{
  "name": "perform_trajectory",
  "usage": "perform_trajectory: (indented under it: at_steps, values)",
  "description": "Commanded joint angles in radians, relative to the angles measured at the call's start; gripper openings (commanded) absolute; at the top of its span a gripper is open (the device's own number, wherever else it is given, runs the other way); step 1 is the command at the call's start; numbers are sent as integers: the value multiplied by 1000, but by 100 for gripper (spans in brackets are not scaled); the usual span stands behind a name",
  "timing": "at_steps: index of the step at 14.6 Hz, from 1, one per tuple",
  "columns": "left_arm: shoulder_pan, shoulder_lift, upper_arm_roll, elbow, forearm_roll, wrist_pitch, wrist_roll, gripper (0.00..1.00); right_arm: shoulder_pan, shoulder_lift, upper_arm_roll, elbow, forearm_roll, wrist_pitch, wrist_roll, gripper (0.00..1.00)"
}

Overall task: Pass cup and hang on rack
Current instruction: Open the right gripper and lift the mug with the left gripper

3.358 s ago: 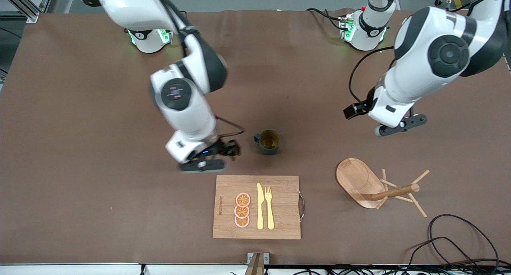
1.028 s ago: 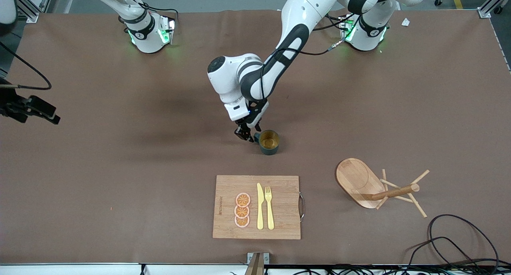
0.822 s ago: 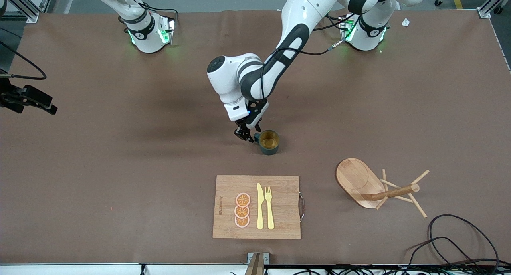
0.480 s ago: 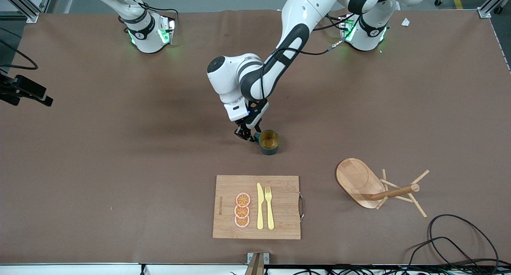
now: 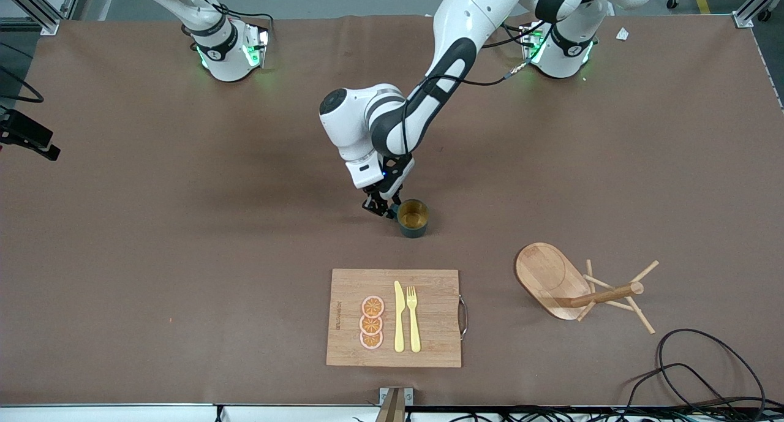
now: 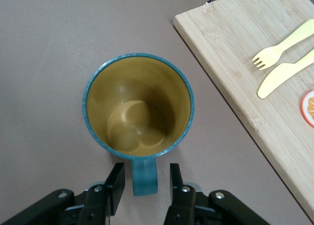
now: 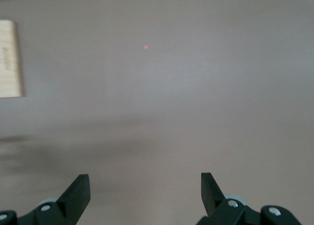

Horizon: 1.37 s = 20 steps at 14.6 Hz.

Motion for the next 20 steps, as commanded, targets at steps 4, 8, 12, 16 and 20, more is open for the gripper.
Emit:
perform_trajectory:
  at_steps: [4, 8, 12, 16, 20]
  values:
    - [-2, 0, 3, 11, 3, -16, 24, 14, 31, -3, 2, 7, -8, 2, 132, 100]
    - [18, -29, -4, 11, -17, -21, 62, 5, 20, -4, -7, 15, 32, -12, 134, 100]
    - [74, -129, -4, 11, -114, -35, 197, 3, -3, -4, -4, 16, 68, -11, 125, 100]
    - [203, -285, -4, 5, -295, -36, 412, 3, -6, -4, -7, 19, 63, -7, 128, 100]
    - [376, -403, -4, 2, -528, -102, 688, 3, -20, -4, -4, 30, 66, -9, 126, 100]
